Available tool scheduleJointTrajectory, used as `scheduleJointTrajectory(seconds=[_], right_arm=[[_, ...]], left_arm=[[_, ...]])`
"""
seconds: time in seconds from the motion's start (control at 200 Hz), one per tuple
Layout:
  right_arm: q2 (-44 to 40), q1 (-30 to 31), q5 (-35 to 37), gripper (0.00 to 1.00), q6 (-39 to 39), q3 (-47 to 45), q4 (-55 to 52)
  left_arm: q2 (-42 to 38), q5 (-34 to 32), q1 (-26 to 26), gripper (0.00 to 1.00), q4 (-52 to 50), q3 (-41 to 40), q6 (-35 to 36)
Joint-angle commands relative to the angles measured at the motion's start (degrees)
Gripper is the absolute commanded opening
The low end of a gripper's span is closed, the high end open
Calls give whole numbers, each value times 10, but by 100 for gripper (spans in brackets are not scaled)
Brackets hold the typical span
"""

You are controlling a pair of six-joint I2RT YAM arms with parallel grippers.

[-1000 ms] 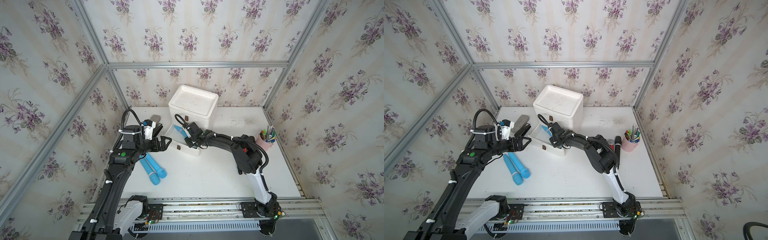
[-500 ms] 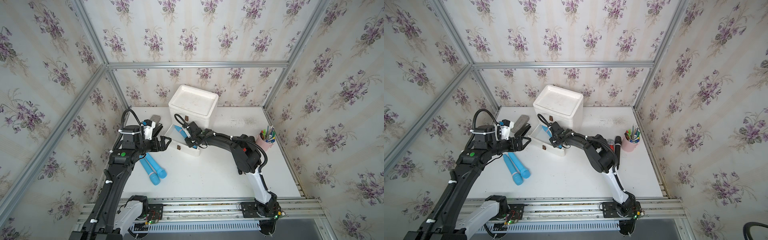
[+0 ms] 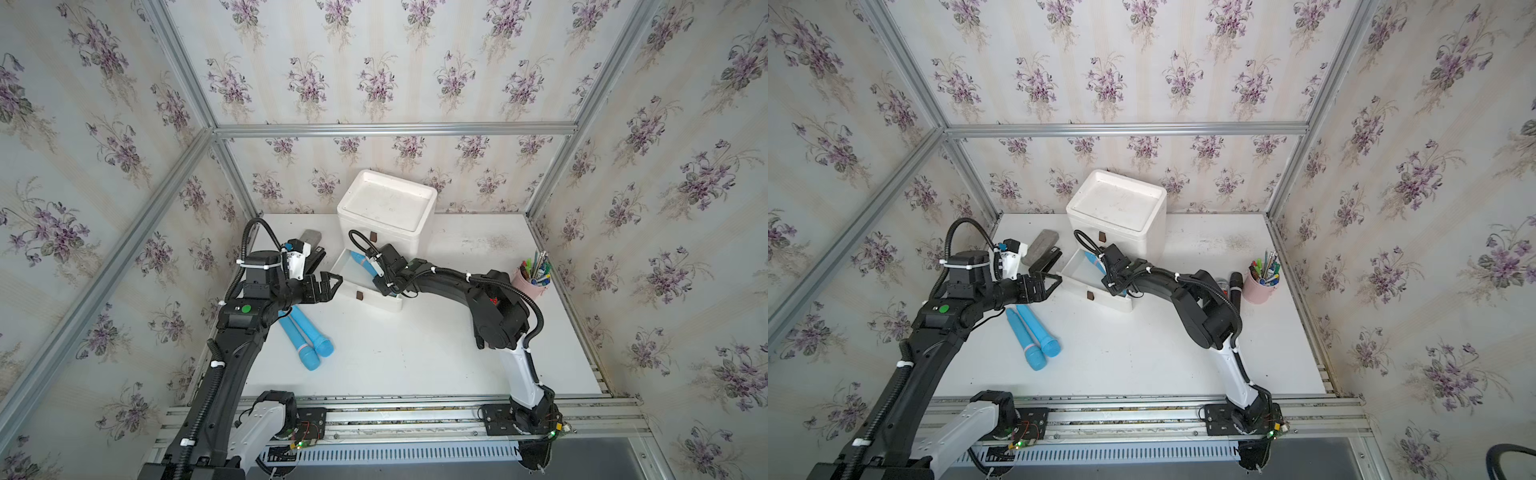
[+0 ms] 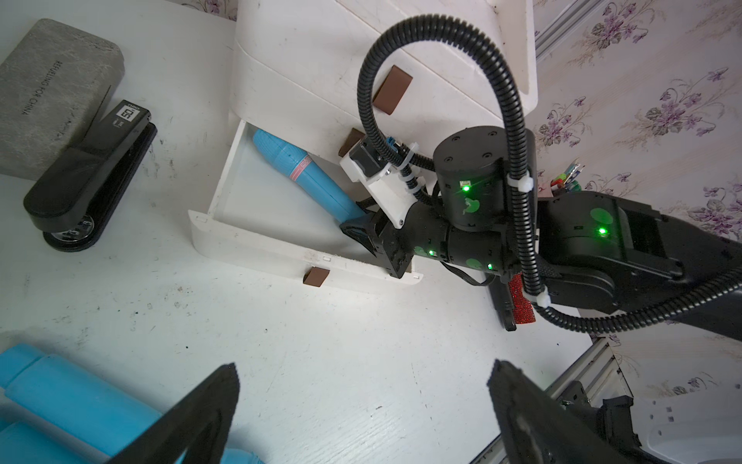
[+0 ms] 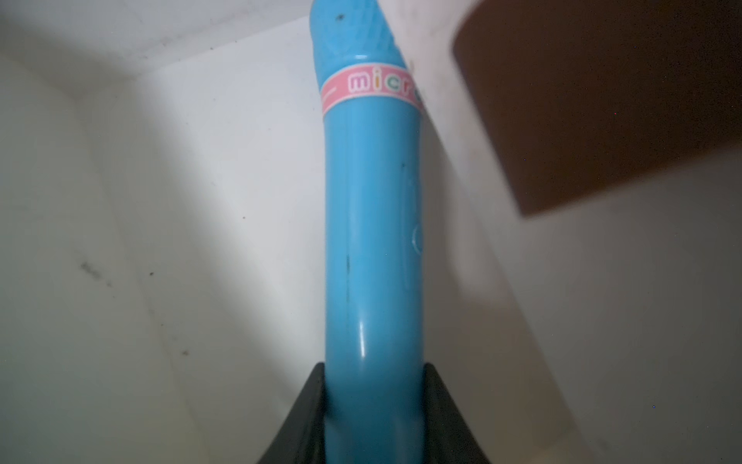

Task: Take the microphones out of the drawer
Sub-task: Pick up the microphone from the drawer.

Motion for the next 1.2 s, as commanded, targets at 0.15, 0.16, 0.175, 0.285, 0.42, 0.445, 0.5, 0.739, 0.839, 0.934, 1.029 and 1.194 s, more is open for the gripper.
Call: scheduleJointTrajectory(seconds=[0.15,0.16,0.175,0.285,0.42,0.445,0.5,0.739,0.839,0.934,1.029,1.194], right_arm=[[-32,0,-19,17,-64,-37,25],[-34,0,-19,17,-65,-38,26],[-36,0,-19,17,-68,-39,27],[-52,0,-20,17,-81,-52,34],[-70,0,-48,18,-105,-71,49],[-71,0,-54,18,-109,-72,51],[-72,0,-64,17,-114,-71,48],[-81,2,-65,17,-129,-69,48],[-85,3,-61,17,-131,-67,50],[-87,3,-60,17,-132,-64,48],[-92,3,-61,17,-135,-62,48],[-97,3,-60,17,-139,-53,44]], left_arm=[[-2,5,1,99,10,2,6],[-3,4,1,99,10,2,6],[-2,4,1,99,10,2,6],[-2,5,1,99,10,2,6],[-2,5,1,99,10,3,6],[-2,6,2,99,10,3,6],[-3,6,2,99,10,2,6],[-3,5,2,99,10,3,6],[-3,6,3,99,10,3,6],[-3,5,3,99,10,2,6],[-5,4,3,99,10,2,7],[-4,5,2,99,10,4,7]])
